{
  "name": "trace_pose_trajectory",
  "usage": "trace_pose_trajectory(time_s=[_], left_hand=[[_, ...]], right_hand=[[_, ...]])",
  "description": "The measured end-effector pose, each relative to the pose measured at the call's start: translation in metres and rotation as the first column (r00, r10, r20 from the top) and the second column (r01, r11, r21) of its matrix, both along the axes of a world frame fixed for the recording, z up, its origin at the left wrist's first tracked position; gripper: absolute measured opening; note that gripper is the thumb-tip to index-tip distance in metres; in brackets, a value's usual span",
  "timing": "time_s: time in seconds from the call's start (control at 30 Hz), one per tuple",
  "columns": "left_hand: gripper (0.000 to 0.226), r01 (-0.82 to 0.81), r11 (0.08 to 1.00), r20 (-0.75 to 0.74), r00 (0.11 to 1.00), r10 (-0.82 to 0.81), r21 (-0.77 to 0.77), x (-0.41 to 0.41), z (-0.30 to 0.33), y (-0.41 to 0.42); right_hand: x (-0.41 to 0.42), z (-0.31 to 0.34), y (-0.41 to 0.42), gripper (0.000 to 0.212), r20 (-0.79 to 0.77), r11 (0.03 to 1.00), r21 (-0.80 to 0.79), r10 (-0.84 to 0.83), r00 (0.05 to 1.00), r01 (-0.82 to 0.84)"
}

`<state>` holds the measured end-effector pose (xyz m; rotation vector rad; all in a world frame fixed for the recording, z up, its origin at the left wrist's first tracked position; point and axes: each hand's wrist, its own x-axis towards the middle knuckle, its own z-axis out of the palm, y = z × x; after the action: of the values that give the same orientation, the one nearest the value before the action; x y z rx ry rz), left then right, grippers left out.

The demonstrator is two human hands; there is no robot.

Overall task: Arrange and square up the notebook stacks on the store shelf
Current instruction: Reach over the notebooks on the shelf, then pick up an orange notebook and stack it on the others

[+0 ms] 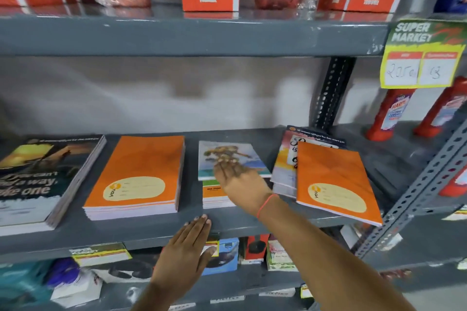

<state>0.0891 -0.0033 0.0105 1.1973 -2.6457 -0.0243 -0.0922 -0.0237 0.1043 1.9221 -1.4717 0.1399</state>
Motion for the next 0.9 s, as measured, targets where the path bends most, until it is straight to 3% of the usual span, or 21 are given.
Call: trace_pose_trajectory(time_s=[0.07, 0.23, 0.33, 0.43, 0.53, 0.6, 0.67, 0.73, 0.8, 0.9], left_hand=[[0.067, 0.009, 1.0, -0.036, 0.999, -0.01, -0.018, 0.0, -0.004, -0.001], [0.064, 0.034, 0.997, -0.087, 0.995, -0.04, -0.064, 0.001, -0.013, -0.006], [0.065, 0.04, 0.996, -0.108, 0.993, -0.049, -0.085, -0.001, -0.015, -0.005], [0.066, 0.04, 0.995, -0.159, 0.986, -0.054, -0.088, -0.011, -0.008, 0.0], [0.046, 0.177, 0.978, -0.243, 0.95, -0.199, -0.107, -0.045, 0.014, 0.009], [0.033, 0.231, 0.973, -0.26, 0.938, -0.23, -0.027, -0.083, 0.033, 0.017], [0.034, 0.234, 0.954, -0.325, 0.931, -0.165, 0.186, -0.13, 0.05, 0.022], [0.039, 0.214, 0.881, -0.302, 0.949, -0.086, 0.421, -0.174, 0.057, 0.022], [0.038, 0.168, 0.839, -0.269, 0.963, -0.027, 0.517, -0.205, 0.061, 0.015], [0.038, 0.054, 0.761, -0.22, 0.968, 0.119, 0.647, -0.235, 0.062, 0.004]], right_hand=[[0.006, -0.018, 0.001, 0.028, -0.034, 0.995, 0.1, 0.03, 0.999, -0.026], [0.012, -0.058, 0.013, 0.05, 0.058, 0.979, 0.203, -0.043, 0.997, 0.03], [0.013, -0.055, 0.013, 0.054, 0.241, 0.97, 0.243, -0.068, 0.968, 0.007], [-0.003, -0.038, 0.016, 0.047, 0.483, 0.961, 0.274, -0.117, 0.868, -0.023], [-0.054, -0.026, 0.033, 0.037, 0.711, 0.934, 0.266, -0.356, 0.606, 0.238], [-0.097, -0.026, 0.05, 0.033, 0.774, 0.83, 0.346, -0.516, 0.368, 0.437], [-0.138, -0.033, 0.071, 0.041, 0.723, 0.656, 0.493, -0.674, 0.15, 0.571], [-0.166, -0.044, 0.094, 0.048, 0.615, 0.501, 0.611, -0.788, 0.03, 0.614], [-0.18, -0.054, 0.11, 0.045, 0.622, 0.45, 0.646, -0.779, -0.084, 0.616], [-0.185, -0.052, 0.123, 0.032, 0.733, 0.484, 0.648, -0.606, -0.31, 0.588]])
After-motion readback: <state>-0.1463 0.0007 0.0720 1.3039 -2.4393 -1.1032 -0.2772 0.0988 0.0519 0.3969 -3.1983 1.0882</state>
